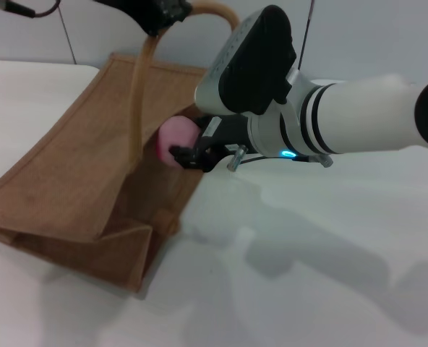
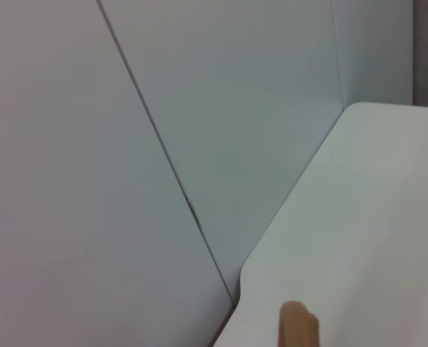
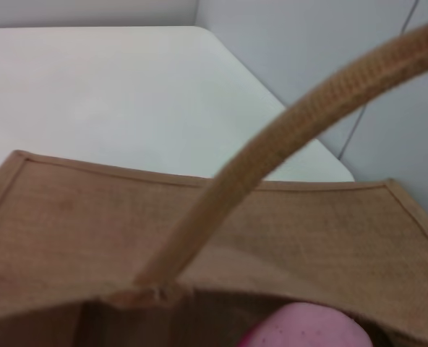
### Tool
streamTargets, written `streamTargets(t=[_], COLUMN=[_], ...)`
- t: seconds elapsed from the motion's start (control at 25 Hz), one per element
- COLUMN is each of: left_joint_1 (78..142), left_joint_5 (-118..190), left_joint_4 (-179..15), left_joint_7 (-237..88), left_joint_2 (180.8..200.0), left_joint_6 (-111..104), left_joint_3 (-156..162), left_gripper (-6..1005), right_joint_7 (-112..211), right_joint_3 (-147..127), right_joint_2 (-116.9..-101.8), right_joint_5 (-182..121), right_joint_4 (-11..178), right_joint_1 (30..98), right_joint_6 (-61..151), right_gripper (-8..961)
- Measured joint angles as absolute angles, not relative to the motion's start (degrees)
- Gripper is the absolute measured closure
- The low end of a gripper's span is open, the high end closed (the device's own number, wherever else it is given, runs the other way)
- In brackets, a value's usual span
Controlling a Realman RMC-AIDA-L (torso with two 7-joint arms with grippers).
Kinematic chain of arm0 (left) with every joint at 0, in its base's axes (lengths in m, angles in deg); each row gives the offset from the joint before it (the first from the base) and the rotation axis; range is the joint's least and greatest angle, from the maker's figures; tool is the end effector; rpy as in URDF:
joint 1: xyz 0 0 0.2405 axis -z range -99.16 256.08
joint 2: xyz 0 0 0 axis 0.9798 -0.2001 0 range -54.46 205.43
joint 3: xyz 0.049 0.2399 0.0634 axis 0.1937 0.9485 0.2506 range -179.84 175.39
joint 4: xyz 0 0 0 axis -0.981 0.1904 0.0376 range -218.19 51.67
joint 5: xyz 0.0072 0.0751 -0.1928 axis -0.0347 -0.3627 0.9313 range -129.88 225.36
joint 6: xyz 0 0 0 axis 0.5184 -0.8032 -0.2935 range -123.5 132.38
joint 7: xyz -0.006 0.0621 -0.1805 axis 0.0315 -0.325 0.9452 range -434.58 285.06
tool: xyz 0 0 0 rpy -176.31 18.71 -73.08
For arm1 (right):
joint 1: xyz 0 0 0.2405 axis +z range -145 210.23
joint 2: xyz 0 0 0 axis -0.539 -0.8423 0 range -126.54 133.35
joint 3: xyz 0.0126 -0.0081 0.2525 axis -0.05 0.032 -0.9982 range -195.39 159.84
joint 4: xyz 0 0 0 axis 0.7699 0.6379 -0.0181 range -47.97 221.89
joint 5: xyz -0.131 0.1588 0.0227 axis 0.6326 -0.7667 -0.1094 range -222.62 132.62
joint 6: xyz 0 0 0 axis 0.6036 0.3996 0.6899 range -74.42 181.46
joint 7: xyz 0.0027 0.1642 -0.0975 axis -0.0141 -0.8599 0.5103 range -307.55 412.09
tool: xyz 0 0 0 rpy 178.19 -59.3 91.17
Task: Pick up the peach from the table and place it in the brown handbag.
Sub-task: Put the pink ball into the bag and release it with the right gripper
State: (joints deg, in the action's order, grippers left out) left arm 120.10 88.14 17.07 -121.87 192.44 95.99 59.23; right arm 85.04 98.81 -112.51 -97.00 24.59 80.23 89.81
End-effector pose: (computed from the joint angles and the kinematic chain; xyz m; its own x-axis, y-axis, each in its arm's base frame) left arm -0.0688 0.4043 0.0762 0.9813 0.1816 0.0645 0.1840 -0.7835 -0.5935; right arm 0.0704 0.3995 -0.1575 0.9862 -0.1568 -0.0525 -0.1639 -0.8855 -0.4348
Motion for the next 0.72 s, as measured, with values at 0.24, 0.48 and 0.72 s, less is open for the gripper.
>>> streamTargets(t=[0.24, 0.48, 0.72], left_joint_1=[120.1, 120.2, 121.1], left_joint_5=[89.1, 89.2, 89.7], left_joint_4=[18.8, 18.8, 19.2], left_joint_7=[-121.0, -121.0, -120.4], left_joint_2=[192.4, 192.33, 192.44], left_joint_6=[96.0, 96.0, 95.9], left_joint_3=[59.6, 59.6, 59.8], left_gripper=[925, 928, 930], right_joint_7=[85.8, 86.3, 86.5], right_joint_3=[98.8, 98.6, 98.9], right_joint_2=[-112.46, -112.43, -112.54], right_joint_5=[-97.0, -97.0, -97.0], right_joint_4=[27.3, 28.5, 29.3], right_joint_1=[80.5, 80.5, 81.2], right_joint_6=[88.0, 87.8, 87.5], right_gripper=[400, 403, 402])
